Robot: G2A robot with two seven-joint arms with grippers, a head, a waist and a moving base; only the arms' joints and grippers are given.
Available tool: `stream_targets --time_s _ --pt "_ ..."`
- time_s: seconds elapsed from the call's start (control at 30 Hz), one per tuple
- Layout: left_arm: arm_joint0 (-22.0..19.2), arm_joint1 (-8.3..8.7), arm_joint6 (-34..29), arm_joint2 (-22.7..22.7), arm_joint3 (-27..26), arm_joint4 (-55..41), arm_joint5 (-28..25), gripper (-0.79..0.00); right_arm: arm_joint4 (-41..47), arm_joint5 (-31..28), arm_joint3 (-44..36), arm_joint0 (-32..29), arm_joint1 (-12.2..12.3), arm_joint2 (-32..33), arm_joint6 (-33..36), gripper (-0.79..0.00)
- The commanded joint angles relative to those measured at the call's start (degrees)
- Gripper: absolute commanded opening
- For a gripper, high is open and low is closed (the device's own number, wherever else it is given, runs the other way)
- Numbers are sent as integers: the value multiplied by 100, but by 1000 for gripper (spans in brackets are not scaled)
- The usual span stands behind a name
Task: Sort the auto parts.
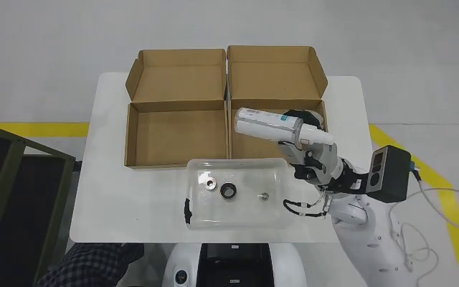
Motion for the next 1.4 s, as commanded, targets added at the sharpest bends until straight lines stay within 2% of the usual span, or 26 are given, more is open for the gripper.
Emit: stream_targets --time_s 0.0,0.23,0.43,0.7,0.87,1.37 --pt "0 0 0 0 0 0 0 0 -57 26 46 17 -4 -20 57 -785" --pt "0 0 0 0 0 0 0 0 -194 -116 535 135 -20 -257 361 -785" --pt "0 0 0 0 0 0 0 0 -212 45 1041 234 -38 -388 736 -785" --pt "0 0 0 0 0 0 0 0 -306 608 1664 202 -48 -361 1159 -785" --pt "0 0 0 0 0 0 0 0 -579 1023 1841 287 -41 -311 1669 -785" --pt "0 0 0 0 0 0 0 0 -618 1654 2227 748 -58 -331 3163 -785"
